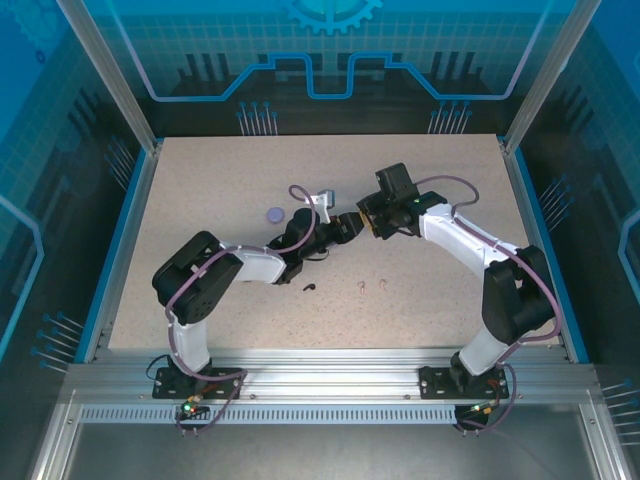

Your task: Insert the wireless bluetooth earbuds into the charging case

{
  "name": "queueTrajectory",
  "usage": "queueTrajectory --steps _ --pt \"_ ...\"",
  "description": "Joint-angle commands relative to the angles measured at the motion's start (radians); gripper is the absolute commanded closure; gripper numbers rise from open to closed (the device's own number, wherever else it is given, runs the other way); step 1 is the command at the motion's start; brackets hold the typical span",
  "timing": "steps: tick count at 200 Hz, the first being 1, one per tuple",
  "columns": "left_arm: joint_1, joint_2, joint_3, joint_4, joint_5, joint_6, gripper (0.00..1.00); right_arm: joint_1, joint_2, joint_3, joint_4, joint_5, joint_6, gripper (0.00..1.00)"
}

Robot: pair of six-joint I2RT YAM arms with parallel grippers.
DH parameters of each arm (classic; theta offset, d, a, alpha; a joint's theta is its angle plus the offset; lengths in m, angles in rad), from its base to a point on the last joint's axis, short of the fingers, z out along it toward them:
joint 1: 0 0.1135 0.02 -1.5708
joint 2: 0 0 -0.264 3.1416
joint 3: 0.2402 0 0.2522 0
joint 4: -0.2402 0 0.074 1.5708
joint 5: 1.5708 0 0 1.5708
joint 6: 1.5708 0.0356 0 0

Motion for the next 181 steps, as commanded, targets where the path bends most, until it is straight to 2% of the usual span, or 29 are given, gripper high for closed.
queueTrajectory --steps 1,42,91,181 --pt "-0.024 0.018 -0.003 0.057 0.004 -0.017 0.5 0.018 0.01 0.013 0.0 -0.045 0.011 0.59" --pt "-0.025 -0.012 -0.06 0.094 -0.028 -0.02 0.43 0.011 0.021 0.019 -0.002 -0.042 0.017 0.59" --pt "-0.025 -0.073 -0.146 0.13 -0.081 -0.013 0.41 0.003 0.027 0.024 -0.006 -0.034 0.021 0.59" --pt "-0.026 -0.034 -0.06 0.108 -0.05 0.013 0.44 0.01 0.035 0.035 0.0 -0.054 0.016 0.59"
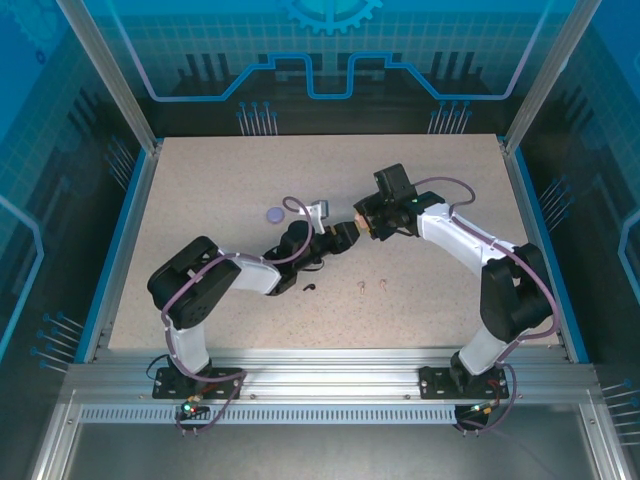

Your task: Insert the wireless bluetooth earbuds into the charging case

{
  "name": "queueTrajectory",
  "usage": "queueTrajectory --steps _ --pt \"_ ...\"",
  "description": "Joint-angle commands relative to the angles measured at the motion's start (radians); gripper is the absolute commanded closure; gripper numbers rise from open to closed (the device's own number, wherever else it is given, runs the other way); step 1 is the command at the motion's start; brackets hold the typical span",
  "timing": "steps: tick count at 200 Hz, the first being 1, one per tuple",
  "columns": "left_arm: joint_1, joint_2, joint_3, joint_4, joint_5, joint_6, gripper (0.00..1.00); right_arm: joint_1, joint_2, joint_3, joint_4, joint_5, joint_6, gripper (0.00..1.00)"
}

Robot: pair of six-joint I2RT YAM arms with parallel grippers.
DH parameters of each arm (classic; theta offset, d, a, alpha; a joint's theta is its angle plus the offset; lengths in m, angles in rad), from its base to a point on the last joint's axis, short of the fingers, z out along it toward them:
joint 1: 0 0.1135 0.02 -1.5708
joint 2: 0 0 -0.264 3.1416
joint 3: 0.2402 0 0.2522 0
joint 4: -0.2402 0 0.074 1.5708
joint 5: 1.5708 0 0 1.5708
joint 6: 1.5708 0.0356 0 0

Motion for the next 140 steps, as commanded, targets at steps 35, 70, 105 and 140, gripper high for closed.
queueTrajectory --steps 35,70,105,140 --pt "-0.005 0.041 0.095 0.025 0.013 0.022 0.47 0.011 0.017 0.037 -0.001 -0.02 0.007 0.59" --pt "-0.003 0.065 0.116 0.032 0.022 0.019 0.51 0.011 0.017 0.042 -0.001 -0.023 0.004 0.59" --pt "-0.004 0.08 0.121 0.041 0.018 0.015 0.55 0.008 0.02 0.043 0.001 -0.027 0.002 0.59" --pt "-0.004 0.09 0.126 0.049 0.011 0.011 0.6 0.009 0.018 0.042 0.001 -0.027 0.001 0.59"
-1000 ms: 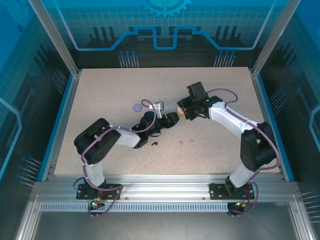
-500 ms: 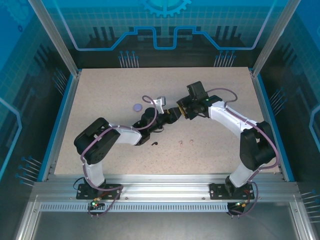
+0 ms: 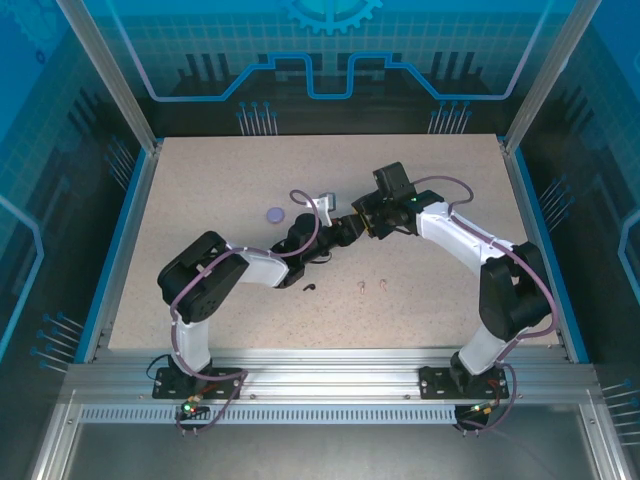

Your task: Insert the wireless bluetooth earbuds into the charging case

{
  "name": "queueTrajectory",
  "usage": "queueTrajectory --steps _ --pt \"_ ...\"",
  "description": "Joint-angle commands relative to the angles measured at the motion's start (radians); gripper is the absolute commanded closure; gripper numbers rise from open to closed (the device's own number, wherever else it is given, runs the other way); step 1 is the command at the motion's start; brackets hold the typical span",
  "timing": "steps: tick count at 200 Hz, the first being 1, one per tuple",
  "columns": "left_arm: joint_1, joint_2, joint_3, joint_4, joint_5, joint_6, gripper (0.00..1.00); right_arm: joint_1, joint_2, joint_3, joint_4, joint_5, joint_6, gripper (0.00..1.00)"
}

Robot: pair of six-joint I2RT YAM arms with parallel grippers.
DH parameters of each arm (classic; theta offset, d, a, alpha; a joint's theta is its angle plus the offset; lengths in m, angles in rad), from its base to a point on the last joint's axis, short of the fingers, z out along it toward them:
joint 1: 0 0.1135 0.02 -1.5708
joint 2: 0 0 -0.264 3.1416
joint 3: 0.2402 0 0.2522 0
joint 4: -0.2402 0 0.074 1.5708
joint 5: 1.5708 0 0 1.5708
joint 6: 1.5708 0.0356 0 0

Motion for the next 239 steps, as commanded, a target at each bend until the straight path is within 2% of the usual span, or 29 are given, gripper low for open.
queueTrajectory --steps 1,38,113,122,143,155,180,200,224,239 --pt "-0.004 0.023 0.031 0.049 0.003 0.011 0.6 0.008 0.008 0.028 -0.008 -0.006 -0.002 0.59" --pt "-0.004 0.028 0.045 0.049 -0.002 0.01 0.67 0.006 0.004 0.026 -0.011 -0.006 -0.003 0.59" --pt "-0.005 0.028 0.044 0.05 0.001 0.007 0.96 0.004 -0.008 0.032 -0.012 -0.004 -0.005 0.57" --pt "-0.004 0.025 0.041 0.048 0.004 0.004 0.99 0.003 -0.01 0.035 -0.011 -0.006 -0.006 0.53" --pt "-0.001 0.014 0.032 0.041 0.004 -0.008 1.0 -0.019 -0.025 0.046 -0.008 -0.011 -0.027 0.32" --pt "0.004 -0.001 0.022 0.026 0.015 -0.017 1.0 -0.045 -0.044 0.056 -0.012 -0.014 -0.061 0.26" --pt "0.037 -0.063 0.0 -0.043 0.099 -0.015 1.0 -0.119 -0.124 0.048 -0.058 -0.023 -0.204 0.23" --pt "0.087 -0.122 -0.011 -0.129 0.231 0.002 1.0 -0.185 -0.221 -0.037 -0.041 -0.038 -0.362 0.19" --pt "0.147 -0.194 -0.014 -0.223 0.377 0.052 1.0 -0.251 -0.337 -0.199 0.141 -0.173 -0.58 0.19" --pt "0.175 -0.224 -0.002 -0.284 0.471 0.086 1.0 -0.256 -0.398 -0.278 0.242 -0.267 -0.702 0.19"
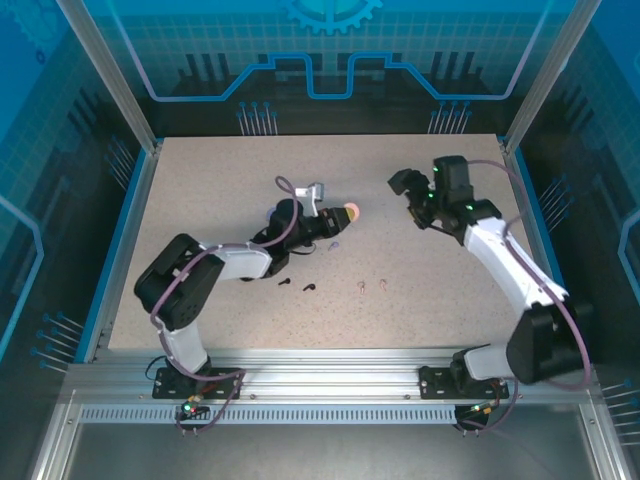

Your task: Insert the wireless bluetooth earbuds into the charging case

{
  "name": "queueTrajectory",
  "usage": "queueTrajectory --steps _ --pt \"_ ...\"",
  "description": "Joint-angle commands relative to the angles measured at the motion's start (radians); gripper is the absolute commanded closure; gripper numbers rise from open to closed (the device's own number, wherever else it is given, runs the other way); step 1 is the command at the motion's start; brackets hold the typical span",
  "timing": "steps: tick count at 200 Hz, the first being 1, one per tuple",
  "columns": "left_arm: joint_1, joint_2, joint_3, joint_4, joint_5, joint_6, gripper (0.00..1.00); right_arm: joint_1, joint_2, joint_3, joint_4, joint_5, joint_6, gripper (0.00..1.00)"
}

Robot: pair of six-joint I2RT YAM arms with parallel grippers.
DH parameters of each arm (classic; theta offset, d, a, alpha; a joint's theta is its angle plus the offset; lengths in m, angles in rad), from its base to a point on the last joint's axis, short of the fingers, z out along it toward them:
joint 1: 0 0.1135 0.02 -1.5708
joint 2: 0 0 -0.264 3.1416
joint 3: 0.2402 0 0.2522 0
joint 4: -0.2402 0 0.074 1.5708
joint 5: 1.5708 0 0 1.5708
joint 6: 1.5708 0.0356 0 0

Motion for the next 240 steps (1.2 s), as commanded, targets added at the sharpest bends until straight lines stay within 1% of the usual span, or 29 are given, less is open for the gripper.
queueTrajectory --steps 1,15,31,48,71,103,175,187,193,214,240 --pt "0.041 -0.077 0.01 -0.117 0.213 0.074 1.0 -0.009 -0.068 -0.115 0.164 -0.177 -0.287 0.19" --pt "0.057 -0.098 0.025 -0.163 0.287 0.099 1.0 -0.001 -0.12 -0.183 0.249 -0.249 -0.357 0.19" --pt "0.063 -0.118 0.046 -0.215 0.357 0.125 1.0 0.006 -0.161 -0.246 0.308 -0.304 -0.416 0.19" --pt "0.064 -0.132 0.064 -0.263 0.394 0.149 1.0 0.017 -0.179 -0.271 0.333 -0.344 -0.455 0.19" --pt "0.063 -0.131 0.078 -0.271 0.413 0.14 1.0 0.049 -0.151 -0.262 0.327 -0.371 -0.497 0.21" --pt "0.064 -0.114 0.092 -0.241 0.425 0.107 1.0 0.107 -0.094 -0.23 0.304 -0.339 -0.523 0.22" --pt "0.061 -0.103 0.114 -0.239 0.44 0.101 1.0 0.137 0.002 -0.198 0.327 -0.318 -0.513 0.26" --pt "0.061 -0.103 0.113 -0.239 0.443 0.101 1.0 0.136 0.011 -0.199 0.331 -0.314 -0.51 0.27" --pt "0.061 -0.102 0.114 -0.24 0.445 0.1 1.0 0.137 0.018 -0.167 0.326 -0.307 -0.509 0.28" --pt "0.06 -0.106 0.109 -0.235 0.45 0.101 1.0 0.132 0.041 -0.161 0.296 -0.262 -0.513 0.31" --pt "0.06 -0.123 0.099 -0.235 0.462 0.103 1.0 0.084 0.064 -0.187 0.319 -0.256 -0.486 0.35"
